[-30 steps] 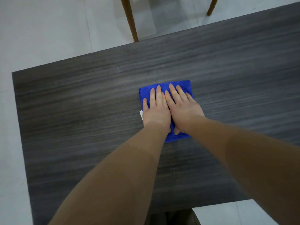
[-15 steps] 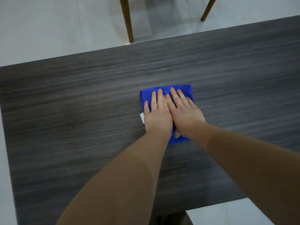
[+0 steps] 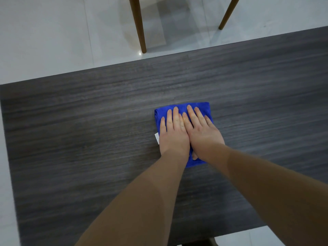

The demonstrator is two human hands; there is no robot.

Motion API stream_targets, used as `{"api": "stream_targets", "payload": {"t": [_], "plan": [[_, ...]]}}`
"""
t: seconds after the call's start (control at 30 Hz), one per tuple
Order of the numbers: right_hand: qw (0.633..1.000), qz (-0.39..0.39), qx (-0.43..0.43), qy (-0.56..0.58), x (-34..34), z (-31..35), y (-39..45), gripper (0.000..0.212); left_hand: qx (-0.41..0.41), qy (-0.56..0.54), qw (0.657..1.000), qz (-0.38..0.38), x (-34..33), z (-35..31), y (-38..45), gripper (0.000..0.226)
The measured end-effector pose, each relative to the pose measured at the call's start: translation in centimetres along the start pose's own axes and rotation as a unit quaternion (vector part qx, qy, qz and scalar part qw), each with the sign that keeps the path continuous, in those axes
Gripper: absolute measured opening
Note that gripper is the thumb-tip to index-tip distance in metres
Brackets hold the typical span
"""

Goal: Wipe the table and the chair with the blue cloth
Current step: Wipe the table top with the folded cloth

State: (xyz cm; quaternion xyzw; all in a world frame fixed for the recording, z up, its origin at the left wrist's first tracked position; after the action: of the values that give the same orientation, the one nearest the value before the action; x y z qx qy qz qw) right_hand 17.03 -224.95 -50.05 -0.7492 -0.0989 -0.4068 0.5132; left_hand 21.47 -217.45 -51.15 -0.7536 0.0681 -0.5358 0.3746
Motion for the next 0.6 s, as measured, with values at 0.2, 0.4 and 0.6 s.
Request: {"api": "stream_targets", "payload": {"t": [0.2, 0.4, 0.6], "plan": [[1.000, 0.011, 0.004, 0.022, 0.8, -0.1, -0.5, 0.120, 0.009, 0.002, 1.000, 0.001, -0.4, 0.2, 0.2, 0.128], [0.999, 0.025, 0.023, 0.025, 1.0, -0.4, -0.7, 0.123, 0.015, 0.029, 0.999, 0.004, -0.2, -0.1, 0.0, 0.123], [0.998, 0.010, 0.053, 0.023, 0.4, -1.8, -0.6, 0.120, 0.033, 0.040, 0.999, 0.013, 0.0, -1.0, 0.2, 0.113]]}}
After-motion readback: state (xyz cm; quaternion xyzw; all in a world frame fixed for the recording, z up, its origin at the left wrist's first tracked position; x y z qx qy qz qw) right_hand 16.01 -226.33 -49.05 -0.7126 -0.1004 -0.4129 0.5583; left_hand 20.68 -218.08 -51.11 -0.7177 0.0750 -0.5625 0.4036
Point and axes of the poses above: each hand's wrist, its own y-axis towards the middle knuckle, its own x-axis out of the back of the hand, z = x × y, the point moved 3 cm from there along y, towards the middle knuckle, and after that the axes turned 13 degrees about -x, right-handed, at the moved point
